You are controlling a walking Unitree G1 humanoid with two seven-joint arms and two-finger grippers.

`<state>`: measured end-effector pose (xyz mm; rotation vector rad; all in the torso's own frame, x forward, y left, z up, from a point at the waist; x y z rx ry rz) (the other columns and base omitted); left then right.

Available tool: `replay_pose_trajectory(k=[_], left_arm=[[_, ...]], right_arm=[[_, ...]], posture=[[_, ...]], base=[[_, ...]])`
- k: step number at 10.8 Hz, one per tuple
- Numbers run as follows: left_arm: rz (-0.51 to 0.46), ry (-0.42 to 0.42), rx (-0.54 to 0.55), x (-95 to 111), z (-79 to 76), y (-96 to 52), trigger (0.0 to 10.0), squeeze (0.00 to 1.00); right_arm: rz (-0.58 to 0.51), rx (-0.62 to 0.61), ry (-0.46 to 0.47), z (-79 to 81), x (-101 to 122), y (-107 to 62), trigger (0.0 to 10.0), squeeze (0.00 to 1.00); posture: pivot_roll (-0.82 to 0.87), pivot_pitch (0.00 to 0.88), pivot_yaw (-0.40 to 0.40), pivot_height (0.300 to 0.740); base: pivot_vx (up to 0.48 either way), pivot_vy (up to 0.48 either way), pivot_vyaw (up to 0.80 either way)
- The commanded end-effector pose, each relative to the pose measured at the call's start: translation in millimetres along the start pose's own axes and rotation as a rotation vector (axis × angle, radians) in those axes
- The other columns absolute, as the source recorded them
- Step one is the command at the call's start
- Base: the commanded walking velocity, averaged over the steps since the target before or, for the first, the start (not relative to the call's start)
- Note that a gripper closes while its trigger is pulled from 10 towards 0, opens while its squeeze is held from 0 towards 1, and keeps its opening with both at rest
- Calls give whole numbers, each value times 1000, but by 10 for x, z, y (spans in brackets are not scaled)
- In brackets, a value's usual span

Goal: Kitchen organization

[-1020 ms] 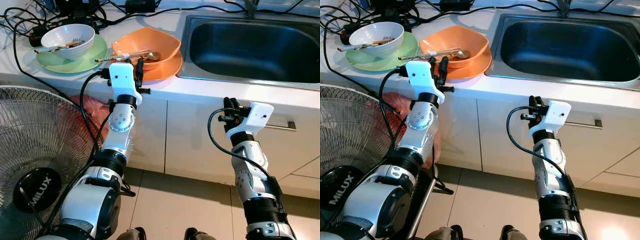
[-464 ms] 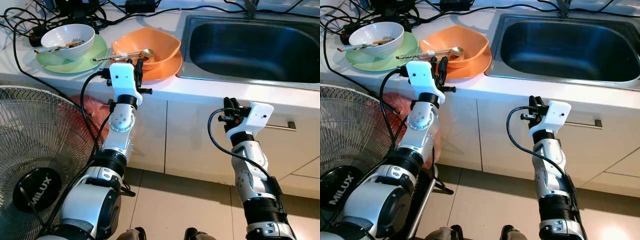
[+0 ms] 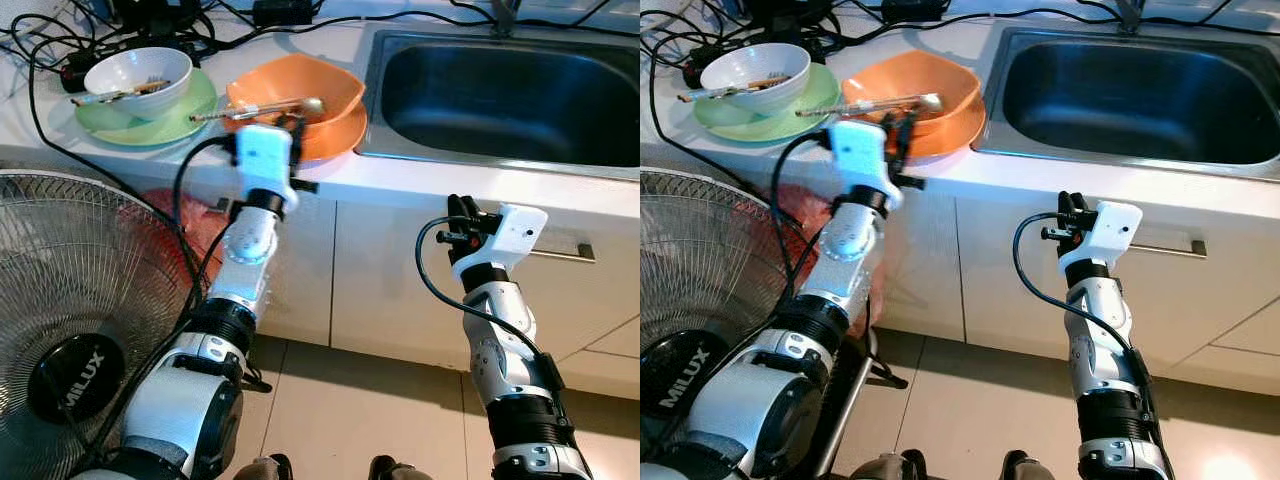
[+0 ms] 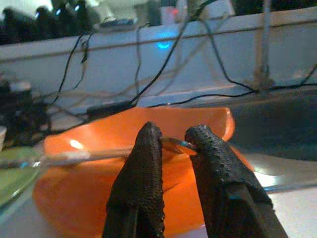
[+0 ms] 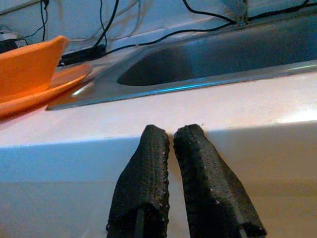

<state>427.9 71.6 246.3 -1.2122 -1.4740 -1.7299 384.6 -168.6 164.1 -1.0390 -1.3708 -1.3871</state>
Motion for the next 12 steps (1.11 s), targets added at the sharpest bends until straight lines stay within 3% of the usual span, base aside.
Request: replay_pose_trajectory(k=[1, 3, 4, 9, 10, 11, 12], left_arm=[[-43, 39, -45, 92, -78, 16, 10000, 0], [-113, 130, -63, 228, -128, 23, 10000, 0], [-188, 219, -38, 396, -110, 53, 10000, 0], [-241, 317, 32, 522, -8, 63, 10000, 0], [-219, 288, 62, 478, 39, 55, 4196, 0], [-184, 269, 87, 406, 88, 46, 10000, 0], [-172, 246, 93, 375, 99, 36, 10000, 0]], right_arm=[[1, -5, 11, 11, -12, -8, 10000, 0], [2, -2, 13, 23, -16, -9, 10000, 0], [3, 1, 14, 27, -15, -6, 10000, 0], [3, 6, 16, 46, -18, 1, 10000, 0], [3, 5, 17, 41, -18, 0, 10000, 0], [3, 5, 16, 38, -18, -3, 10000, 0], [4, 4, 15, 35, -18, -5, 10000, 0]], posture=[[41, 156, 39, 740], [42, 158, 38, 740], [42, 159, 36, 740], [51, 159, 32, 740], [49, 160, 32, 740], [47, 162, 32, 740], [44, 164, 33, 740]], base=[[0, 0, 0], [0, 0, 0], [0, 0, 0], [0, 0, 0], [0, 0, 0], [0, 0, 0], [0, 0, 0]])
Point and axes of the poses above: a point about 5 cm out from each wrist's last joint towards the gripper, its own y axis pointing out of the wrist towards the gripper, its own x axis along the axis of the wrist's last joint, z = x × y, the point moved 5 cm from there along y, pointing out of the wrist towards the gripper, and after that the axes turned 10 degrees about -y, right-handed, at the moved point
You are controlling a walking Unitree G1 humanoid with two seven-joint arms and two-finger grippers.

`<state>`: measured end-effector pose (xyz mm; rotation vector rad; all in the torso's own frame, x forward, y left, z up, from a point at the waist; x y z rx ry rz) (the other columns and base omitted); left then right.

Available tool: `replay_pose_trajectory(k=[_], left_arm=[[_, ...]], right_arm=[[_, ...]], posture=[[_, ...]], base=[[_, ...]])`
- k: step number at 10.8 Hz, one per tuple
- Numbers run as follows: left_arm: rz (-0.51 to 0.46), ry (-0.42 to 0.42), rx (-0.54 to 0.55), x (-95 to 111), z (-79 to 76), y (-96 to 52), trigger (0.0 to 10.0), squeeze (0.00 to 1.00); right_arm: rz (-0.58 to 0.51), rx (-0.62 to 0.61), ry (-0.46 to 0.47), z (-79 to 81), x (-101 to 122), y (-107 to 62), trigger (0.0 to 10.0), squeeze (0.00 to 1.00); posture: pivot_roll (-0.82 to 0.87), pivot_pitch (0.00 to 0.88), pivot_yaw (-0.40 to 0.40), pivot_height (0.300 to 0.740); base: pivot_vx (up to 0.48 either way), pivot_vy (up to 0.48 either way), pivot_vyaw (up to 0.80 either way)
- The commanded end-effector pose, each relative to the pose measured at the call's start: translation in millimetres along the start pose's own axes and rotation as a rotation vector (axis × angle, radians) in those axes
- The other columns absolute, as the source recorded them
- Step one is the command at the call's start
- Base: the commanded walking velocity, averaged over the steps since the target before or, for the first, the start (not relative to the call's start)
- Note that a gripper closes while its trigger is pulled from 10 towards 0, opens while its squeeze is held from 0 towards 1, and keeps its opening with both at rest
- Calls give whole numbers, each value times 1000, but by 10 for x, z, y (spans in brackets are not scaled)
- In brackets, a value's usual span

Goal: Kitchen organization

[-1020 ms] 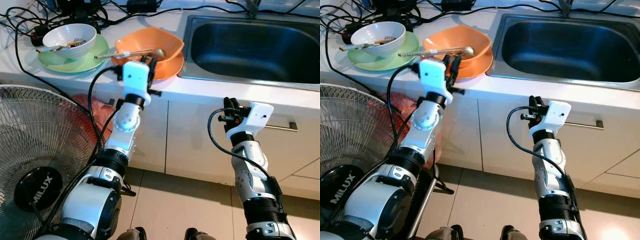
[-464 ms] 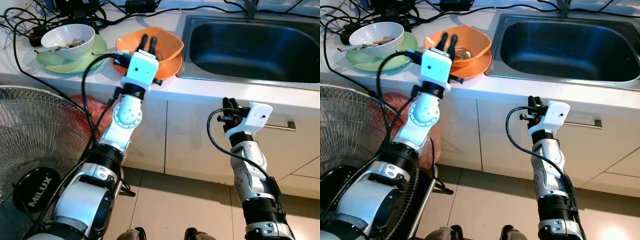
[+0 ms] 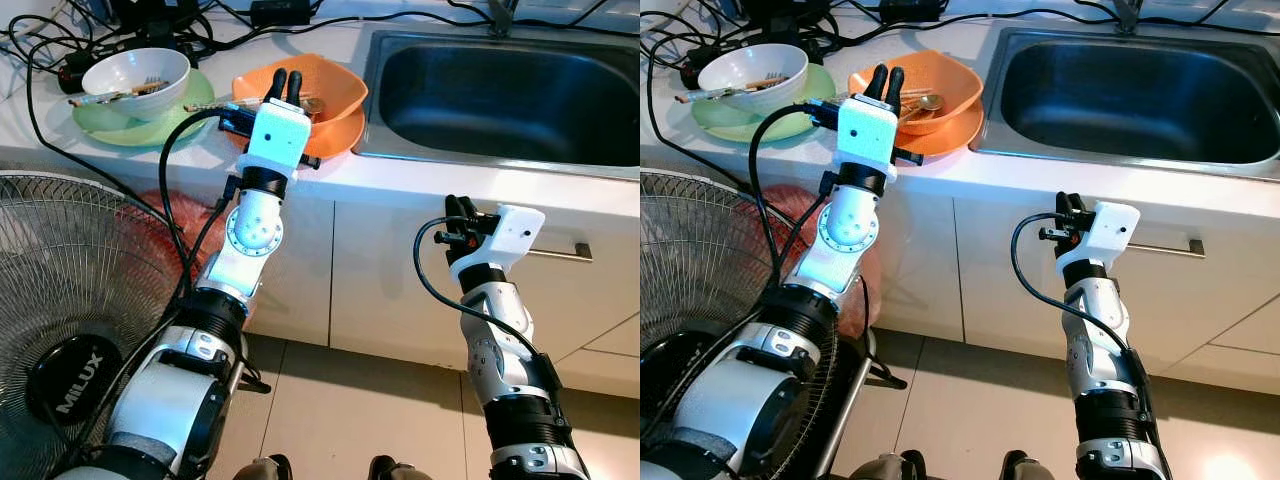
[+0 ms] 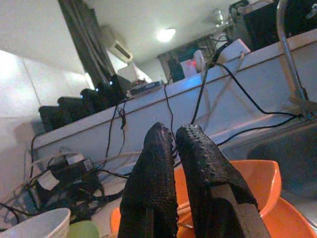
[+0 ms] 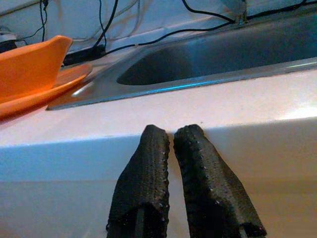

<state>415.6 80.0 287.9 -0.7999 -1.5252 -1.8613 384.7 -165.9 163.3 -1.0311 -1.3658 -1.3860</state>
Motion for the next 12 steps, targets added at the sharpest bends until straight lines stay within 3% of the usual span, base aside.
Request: replay_pose_trajectory(k=[1, 2, 3, 4, 5, 7, 9, 10, 12], left_arm=[[28, -14, 19, -69, 40, -39, 10000, 0], [67, -116, 24, -136, 1, -101, 10000, 0], [98, -188, -68, -197, -222, -263, 10000, 0], [101, -194, -108, -219, -366, -445, 10000, 0], [120, -215, -58, -266, -349, -557, 10000, 0], [128, -228, -82, -243, -417, -623, 10000, 0], [127, -165, -49, -246, -255, -571, 10000, 0], [134, -125, -5, -274, -68, -504, 10000, 0], [165, -57, 53, -336, 162, -425, 10000, 0]], right_arm=[[2, 1, 6, 8, -10, -5, 10000, 0], [3, -2, 4, 0, -13, -9, 10000, 0], [2, -5, 4, -8, -11, -11, 10000, 0], [1, -5, 5, -11, -11, -11, 10000, 0], [1, -6, 6, -12, -13, -10, 10000, 0], [0, -2, 9, -6, -10, 2, 10000, 0], [-1, 0, 11, 5, -13, 8, 10000, 0], [-2, 1, 13, 12, -12, 12, 10000, 0], [-3, 0, 13, 10, -8, 14, 10000, 0]], posture=[[44, 164, 33, 740], [43, 164, 36, 740], [43, 163, 39, 740], [47, 162, 40, 740], [50, 158, 39, 740], [53, 145, 37, 740], [57, 135, 40, 740], [58, 134, 40, 740], [54, 143, 38, 740]], base=[[0, 0, 0], [0, 0, 0], [0, 0, 0], [0, 0, 0], [0, 0, 0], [0, 0, 0], [0, 0, 0], [0, 0, 0], [0, 0, 0]])
Point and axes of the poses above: a point about 5 cm out from each wrist's last joint towards the gripper, its own y axis pointing out of the wrist towards the gripper, its own x axis along the axis of the wrist's last joint, z = x × y, the point moved 5 cm from there along y, pointing out of the wrist towards the gripper, and after that the axes turned 10 degrees about -y, right-handed, at the moved point
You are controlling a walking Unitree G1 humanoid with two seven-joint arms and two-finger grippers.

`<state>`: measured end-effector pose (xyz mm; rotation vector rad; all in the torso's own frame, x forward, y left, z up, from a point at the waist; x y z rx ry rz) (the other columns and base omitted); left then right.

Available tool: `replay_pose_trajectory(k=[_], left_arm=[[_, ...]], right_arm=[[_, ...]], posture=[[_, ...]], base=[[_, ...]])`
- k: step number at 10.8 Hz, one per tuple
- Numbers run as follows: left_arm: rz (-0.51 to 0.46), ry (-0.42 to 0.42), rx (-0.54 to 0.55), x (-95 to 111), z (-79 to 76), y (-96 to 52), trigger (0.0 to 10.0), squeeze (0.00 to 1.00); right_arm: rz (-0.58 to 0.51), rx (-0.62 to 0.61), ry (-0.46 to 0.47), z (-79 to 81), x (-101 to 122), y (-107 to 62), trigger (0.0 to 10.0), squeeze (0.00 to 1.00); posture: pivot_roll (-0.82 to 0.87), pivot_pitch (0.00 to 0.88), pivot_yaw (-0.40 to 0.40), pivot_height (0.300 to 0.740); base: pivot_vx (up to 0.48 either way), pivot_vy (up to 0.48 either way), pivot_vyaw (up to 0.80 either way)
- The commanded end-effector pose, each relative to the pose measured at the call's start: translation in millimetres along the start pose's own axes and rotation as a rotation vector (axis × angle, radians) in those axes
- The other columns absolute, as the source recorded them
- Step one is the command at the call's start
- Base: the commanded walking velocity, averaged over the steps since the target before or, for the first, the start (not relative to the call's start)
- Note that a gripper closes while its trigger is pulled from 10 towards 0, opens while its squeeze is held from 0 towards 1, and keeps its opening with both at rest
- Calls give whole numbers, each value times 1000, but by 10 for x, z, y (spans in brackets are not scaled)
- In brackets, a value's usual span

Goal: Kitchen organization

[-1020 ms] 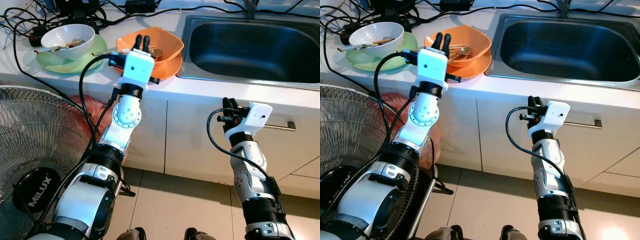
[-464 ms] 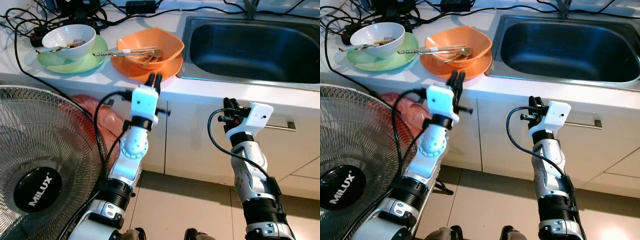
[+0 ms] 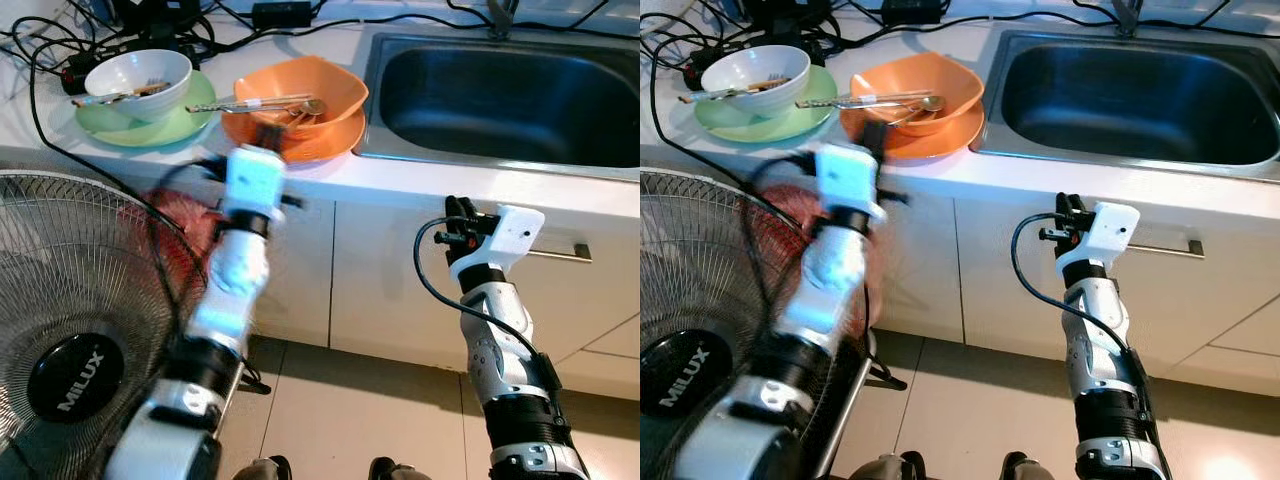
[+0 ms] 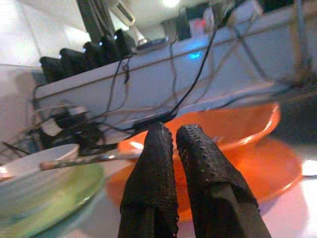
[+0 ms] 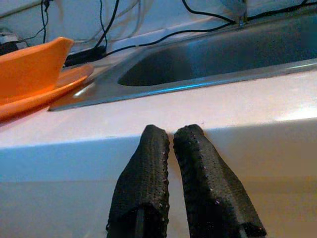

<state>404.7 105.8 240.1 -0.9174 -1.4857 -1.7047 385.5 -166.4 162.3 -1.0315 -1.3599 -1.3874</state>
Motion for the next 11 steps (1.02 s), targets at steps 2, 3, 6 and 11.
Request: replay_pose_trajectory(k=[2, 3, 6, 11], left_arm=[[10, 115, -83, -18, -23, 30, 10000, 0], [12, 124, -109, -26, -49, 22, 10000, 0], [-9, 181, -154, 0, -57, 49, 0, 0], [-46, 195, -177, 84, -49, 84, 0, 0]], right_arm=[[-3, 1, 10, 16, -10, -7, 10000, 0], [-2, 1, 10, 16, -11, -7, 10000, 0], [-2, 0, 12, 22, -9, -1, 10000, 0], [-1, 1, 18, 42, -19, -2, 10000, 0]], posture=[[51, 149, 39, 740], [51, 149, 39, 740], [56, 160, 42, 740], [66, 160, 44, 740]], base=[[0, 0, 0], [0, 0, 0], [0, 0, 0], [0, 0, 0]])
Point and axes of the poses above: a point about 5 cm out from each wrist's last joint towards the gripper, its own y axis pointing out of the wrist towards the gripper, its own x axis along the axis of the wrist's last joint, z = x × y, the point moved 5 cm from there along y, pointing out of the wrist towards the gripper, and after that the axes turned 10 degrees about -y, right-handed, at the moved point
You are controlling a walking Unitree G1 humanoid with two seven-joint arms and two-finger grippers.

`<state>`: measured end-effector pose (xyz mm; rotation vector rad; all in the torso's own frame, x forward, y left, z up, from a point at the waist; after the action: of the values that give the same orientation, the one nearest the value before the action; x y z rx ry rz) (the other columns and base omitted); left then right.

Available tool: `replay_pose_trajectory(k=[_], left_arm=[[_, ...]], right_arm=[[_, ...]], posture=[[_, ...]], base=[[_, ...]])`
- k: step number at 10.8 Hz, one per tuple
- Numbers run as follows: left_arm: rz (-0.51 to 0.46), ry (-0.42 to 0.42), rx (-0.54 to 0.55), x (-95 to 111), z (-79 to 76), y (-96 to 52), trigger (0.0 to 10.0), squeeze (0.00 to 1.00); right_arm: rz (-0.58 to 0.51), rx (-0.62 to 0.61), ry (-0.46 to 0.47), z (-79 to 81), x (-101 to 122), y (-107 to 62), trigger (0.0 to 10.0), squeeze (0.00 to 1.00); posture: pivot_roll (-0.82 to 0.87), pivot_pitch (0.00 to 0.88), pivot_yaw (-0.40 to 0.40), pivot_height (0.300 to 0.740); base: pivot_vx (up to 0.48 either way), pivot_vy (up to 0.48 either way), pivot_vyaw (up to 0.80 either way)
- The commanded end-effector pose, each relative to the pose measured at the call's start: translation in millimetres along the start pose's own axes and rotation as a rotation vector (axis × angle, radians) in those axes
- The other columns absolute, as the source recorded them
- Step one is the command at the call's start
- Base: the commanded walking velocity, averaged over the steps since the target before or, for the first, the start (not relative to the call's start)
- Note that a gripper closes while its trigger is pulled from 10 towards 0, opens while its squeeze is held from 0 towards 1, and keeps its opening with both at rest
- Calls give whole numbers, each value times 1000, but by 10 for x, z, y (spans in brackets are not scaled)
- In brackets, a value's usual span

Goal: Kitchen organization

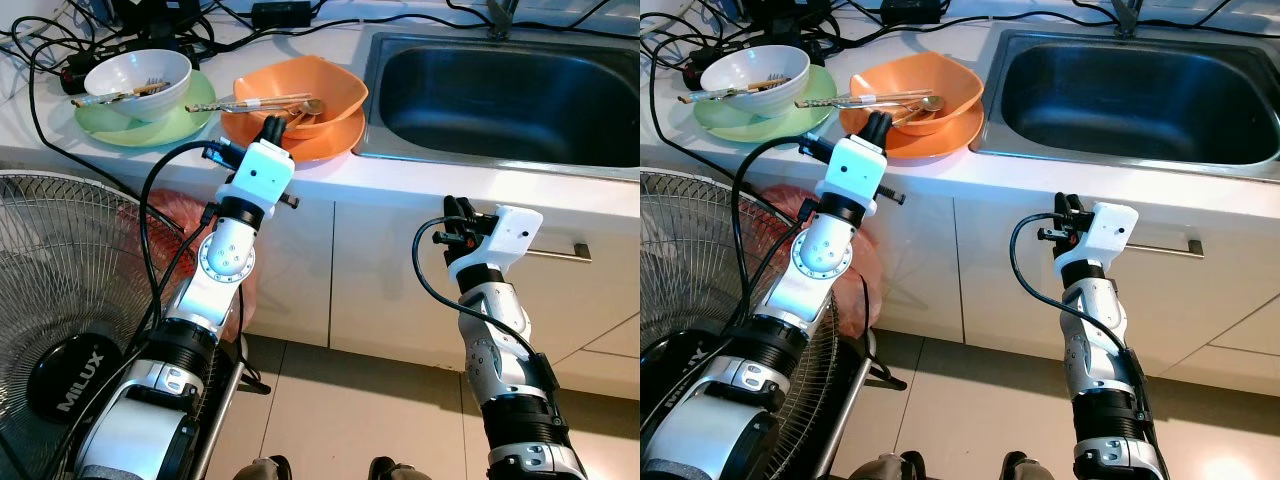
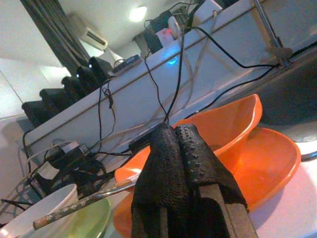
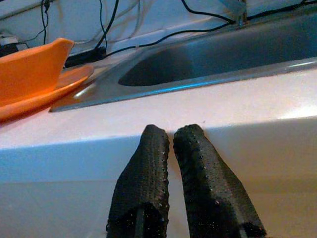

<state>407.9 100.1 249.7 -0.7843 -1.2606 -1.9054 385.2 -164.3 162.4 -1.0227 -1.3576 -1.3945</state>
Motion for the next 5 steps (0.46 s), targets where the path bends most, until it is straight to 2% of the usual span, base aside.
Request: replay_pose_trajectory(k=[1, 2, 3, 4, 5], left_arm=[[5, 11, -8, -10, 12, 5, 0, 169], [22, 0, -3, -40, 8, 2, 10000, 333], [18, -11, -8, -35, -17, -2, 10000, 0], [12, -12, -13, -29, -33, -6, 10000, 1000], [9, -12, -19, -26, -45, -8, 10000, 1000]], right_arm=[[5, 4, 11, 27, -21, 3, 10000, 0], [5, 5, 12, 30, -23, 3, 10000, 0], [6, 4, 12, 32, -24, 4, 10000, 0], [6, 5, 11, 31, -23, 5, 10000, 0], [5, 4, 10, 27, -22, 7, 10000, 0]], posture=[[65, 158, 44, 740], [66, 158, 44, 740], [65, 158, 44, 740], [65, 158, 44, 740], [64, 156, 45, 740]], base=[[0, 0, 0], [0, 0, 0], [0, 0, 0], [0, 0, 0], [0, 0, 0]])
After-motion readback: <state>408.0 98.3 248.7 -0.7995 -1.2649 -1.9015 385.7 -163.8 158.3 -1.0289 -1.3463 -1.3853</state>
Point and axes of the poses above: a point about 5 cm out from each wrist's last joint towards the gripper, its own y axis pointing out of the wrist towards the gripper, its own x axis along the axis of the wrist's last joint, z = x × y, the point moved 5 cm from there along y, pointing out of the wrist towards the gripper, and after that the axes turned 10 degrees about -y, right-handed, at the moved point
